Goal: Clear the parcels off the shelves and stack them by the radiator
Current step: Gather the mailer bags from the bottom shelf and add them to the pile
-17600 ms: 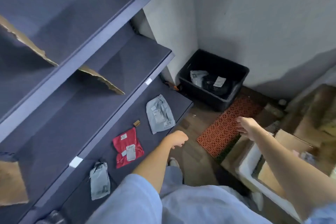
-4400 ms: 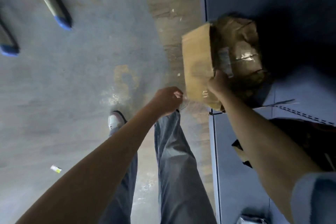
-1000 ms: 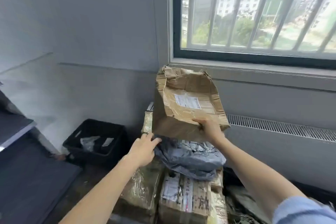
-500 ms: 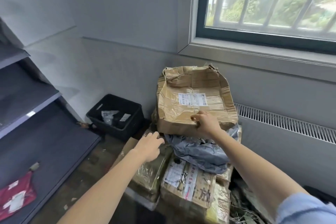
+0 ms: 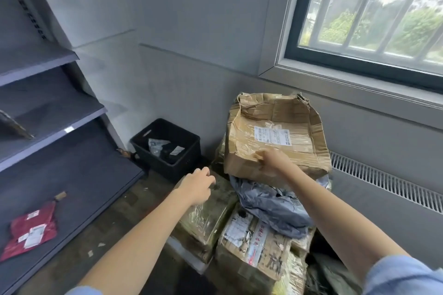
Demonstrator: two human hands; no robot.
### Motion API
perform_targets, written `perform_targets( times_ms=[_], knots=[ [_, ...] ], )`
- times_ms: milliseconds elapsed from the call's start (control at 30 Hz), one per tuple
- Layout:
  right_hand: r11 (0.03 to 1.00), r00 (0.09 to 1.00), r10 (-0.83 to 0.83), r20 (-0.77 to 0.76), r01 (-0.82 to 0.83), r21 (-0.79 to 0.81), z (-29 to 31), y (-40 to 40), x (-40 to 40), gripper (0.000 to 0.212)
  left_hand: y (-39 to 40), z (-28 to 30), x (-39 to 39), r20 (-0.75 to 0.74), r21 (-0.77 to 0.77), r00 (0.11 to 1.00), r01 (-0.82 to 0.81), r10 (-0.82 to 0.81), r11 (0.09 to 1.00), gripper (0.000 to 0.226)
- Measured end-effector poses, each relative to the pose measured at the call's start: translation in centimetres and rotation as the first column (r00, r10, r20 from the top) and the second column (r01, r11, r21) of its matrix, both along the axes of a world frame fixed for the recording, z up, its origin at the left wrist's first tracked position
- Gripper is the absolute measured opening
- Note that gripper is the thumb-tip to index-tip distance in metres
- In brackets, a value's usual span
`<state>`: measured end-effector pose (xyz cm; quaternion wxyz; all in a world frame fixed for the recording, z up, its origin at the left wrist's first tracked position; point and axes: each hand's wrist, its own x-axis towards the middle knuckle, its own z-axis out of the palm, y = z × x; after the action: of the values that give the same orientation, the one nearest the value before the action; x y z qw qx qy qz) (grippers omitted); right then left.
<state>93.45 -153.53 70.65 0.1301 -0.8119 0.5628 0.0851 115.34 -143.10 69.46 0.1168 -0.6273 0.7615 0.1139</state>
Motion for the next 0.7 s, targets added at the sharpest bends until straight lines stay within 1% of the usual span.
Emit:
perform_targets(
  times_ms=[33,67,100,167,200,267,333,433,500,533,633,700],
  knots=[
    [0.999,0.999,-0.026,0.030,0.027,-0.017,-0.2,0.2,0.2,0.017,0.2,0.0,0.5,0.018,0.017,1.000,-0.008,0.008,1.000,0.036],
    [0.997,0.997,-0.046,0.060,0.050,-0.066,-0.3,0.4,0.3,0.020,0.4,0.0,0.8,0.024,0.026,1.000,-0.016,0.015,1.000,0.037],
    [0.990,0.994,-0.056,0.089,0.067,-0.125,-0.3,0.7,0.5,0.027,0.3,0.2,0.7,0.009,0.021,1.000,-0.026,0.026,0.999,0.039],
    [0.962,0.985,-0.066,0.157,0.104,-0.253,-0.3,1.4,0.1,0.043,0.0,0.7,-0.5,-0.077,-0.031,0.996,-0.057,0.055,0.998,0.046],
    [0.948,0.981,-0.069,0.182,0.121,-0.293,-0.2,1.7,-0.3,0.047,-0.2,1.0,-1.4,-0.133,-0.070,0.989,-0.079,0.070,0.994,0.051],
    [0.932,0.975,-0.076,0.210,0.145,-0.334,0.0,2.4,-1.6,0.052,-1.0,1.4,-3.5,-0.234,-0.152,0.969,-0.114,0.077,0.982,0.062],
    [0.919,0.966,-0.093,0.240,0.176,-0.352,0.0,3.0,-3.2,0.060,-1.8,1.4,-5.3,-0.282,-0.214,0.959,-0.108,0.045,0.971,0.067],
    [0.917,0.931,-0.135,0.338,0.247,-0.314,-1.1,4.8,-4.8,0.069,-2.4,1.1,-7.6,-0.290,-0.244,0.957,-0.062,-0.012,0.968,0.068],
    [0.919,0.908,-0.146,0.393,0.271,-0.286,-2.5,5.8,-5.6,0.069,-2.3,0.6,-8.5,-0.292,-0.239,0.955,-0.030,-0.043,0.970,0.064],
    [0.925,0.907,-0.142,0.397,0.264,-0.274,-3.2,6.1,-6.1,0.068,-2.3,0.4,-8.7,-0.277,-0.238,0.959,-0.014,-0.054,0.971,0.060],
    [0.972,0.946,-0.111,0.304,0.166,-0.163,-5.1,6.7,-7.0,0.059,-2.3,0.0,-8.7,-0.182,-0.197,0.979,0.049,-0.086,0.979,0.047],
    [0.989,0.956,-0.093,0.278,0.122,-0.086,-5.7,6.6,-7.0,0.055,-2.5,-0.1,-8.4,-0.160,-0.150,0.982,0.071,-0.095,0.986,0.044]
  ],
)
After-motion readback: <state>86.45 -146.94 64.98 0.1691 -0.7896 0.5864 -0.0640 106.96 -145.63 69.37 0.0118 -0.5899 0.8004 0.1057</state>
